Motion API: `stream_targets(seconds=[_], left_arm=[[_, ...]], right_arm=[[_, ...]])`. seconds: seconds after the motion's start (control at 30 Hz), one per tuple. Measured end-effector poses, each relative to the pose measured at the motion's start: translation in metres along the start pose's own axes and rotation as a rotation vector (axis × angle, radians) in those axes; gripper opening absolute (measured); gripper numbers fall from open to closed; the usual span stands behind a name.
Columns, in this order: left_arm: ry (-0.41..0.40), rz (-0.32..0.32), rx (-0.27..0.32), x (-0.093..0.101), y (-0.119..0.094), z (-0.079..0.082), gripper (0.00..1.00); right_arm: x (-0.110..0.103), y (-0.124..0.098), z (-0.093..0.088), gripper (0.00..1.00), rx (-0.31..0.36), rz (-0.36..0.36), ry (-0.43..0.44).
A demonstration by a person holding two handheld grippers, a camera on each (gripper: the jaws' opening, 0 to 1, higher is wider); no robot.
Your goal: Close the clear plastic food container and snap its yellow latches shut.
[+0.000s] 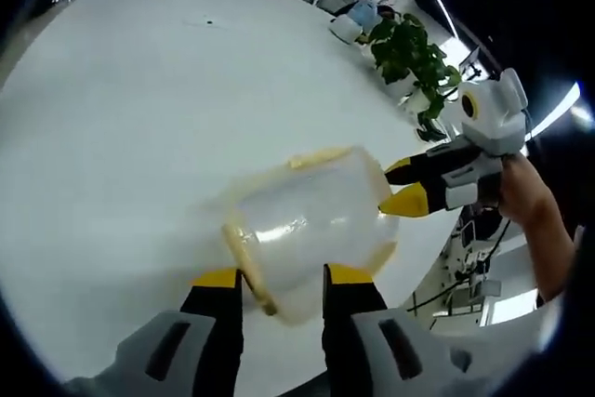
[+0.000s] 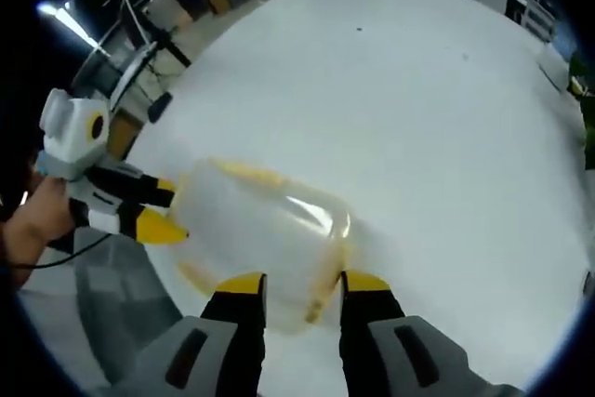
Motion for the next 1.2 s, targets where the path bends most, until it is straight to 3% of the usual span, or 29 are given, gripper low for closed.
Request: stream_targets(seconds=[0.53,1.2], left_arm=[[0.108,-0.021,-0.05,-0.003,0.001,0.011,0.32],[0.168,-0.05,-0.089,-0.004,0.004,0.017,0.32]], right_arm=[[-0.008,-0.003,-0.013,0.29,0.033,-0.035,0.129],[-0.01,-0.004,-0.022,0.29,0.093,-0.055,0.231]])
Point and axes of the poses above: the point that each gripper's makers call its tool centre point, and the gripper's own axes: y roughly forward along the fingers, x roughly to its right, z roughly out of its top, the point moved 3 cm from there along -y, roughly backward along the fingers, and after that the axes turned 2 degrees about -x, right-handed, at the moved point
